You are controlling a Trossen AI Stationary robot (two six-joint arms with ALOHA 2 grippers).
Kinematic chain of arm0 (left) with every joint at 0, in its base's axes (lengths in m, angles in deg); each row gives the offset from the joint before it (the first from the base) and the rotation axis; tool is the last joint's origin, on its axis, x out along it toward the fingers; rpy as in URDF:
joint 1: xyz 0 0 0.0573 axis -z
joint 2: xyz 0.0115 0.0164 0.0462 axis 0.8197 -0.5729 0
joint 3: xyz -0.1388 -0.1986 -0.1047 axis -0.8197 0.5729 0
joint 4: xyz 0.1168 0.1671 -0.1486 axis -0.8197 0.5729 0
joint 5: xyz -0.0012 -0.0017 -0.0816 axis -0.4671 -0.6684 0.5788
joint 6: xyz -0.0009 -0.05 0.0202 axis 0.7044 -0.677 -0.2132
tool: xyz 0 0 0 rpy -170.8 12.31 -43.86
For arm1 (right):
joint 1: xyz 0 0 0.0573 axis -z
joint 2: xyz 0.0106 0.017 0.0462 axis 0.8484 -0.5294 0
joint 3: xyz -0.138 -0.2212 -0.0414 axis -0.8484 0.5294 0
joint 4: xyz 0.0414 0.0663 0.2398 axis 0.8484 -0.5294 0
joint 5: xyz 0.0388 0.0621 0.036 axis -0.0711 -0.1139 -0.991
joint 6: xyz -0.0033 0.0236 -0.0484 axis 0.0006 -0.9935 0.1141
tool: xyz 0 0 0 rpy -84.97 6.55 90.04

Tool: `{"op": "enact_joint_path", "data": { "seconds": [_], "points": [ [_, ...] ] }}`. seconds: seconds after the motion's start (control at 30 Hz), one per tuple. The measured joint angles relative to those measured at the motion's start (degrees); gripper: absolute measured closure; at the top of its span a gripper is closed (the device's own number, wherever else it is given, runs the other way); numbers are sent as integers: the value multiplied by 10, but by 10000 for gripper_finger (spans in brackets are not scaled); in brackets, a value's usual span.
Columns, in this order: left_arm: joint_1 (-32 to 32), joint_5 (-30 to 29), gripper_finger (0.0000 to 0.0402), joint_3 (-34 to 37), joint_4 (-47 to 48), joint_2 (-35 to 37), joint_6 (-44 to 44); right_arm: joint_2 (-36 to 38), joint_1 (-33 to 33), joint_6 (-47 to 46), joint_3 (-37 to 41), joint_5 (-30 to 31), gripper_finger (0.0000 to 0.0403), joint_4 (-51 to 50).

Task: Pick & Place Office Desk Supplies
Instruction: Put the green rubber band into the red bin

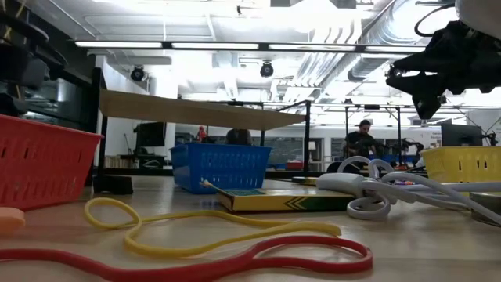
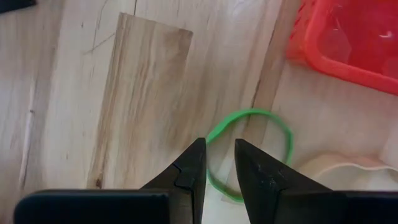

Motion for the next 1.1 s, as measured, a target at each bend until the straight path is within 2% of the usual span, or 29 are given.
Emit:
{"op": "enact_joint_path", "data": {
  "seconds": [0.37,0.7,1.1],
  "points": [
    [0,2,323,6,-20,-38,2,0,0,0,0,0,253,0],
    [0,4,326,6,-20,-44,2,0,0,0,0,0,253,0],
    [0,5,398,6,-17,-44,-1,0,0,0,0,0,253,0]
  ]
}}
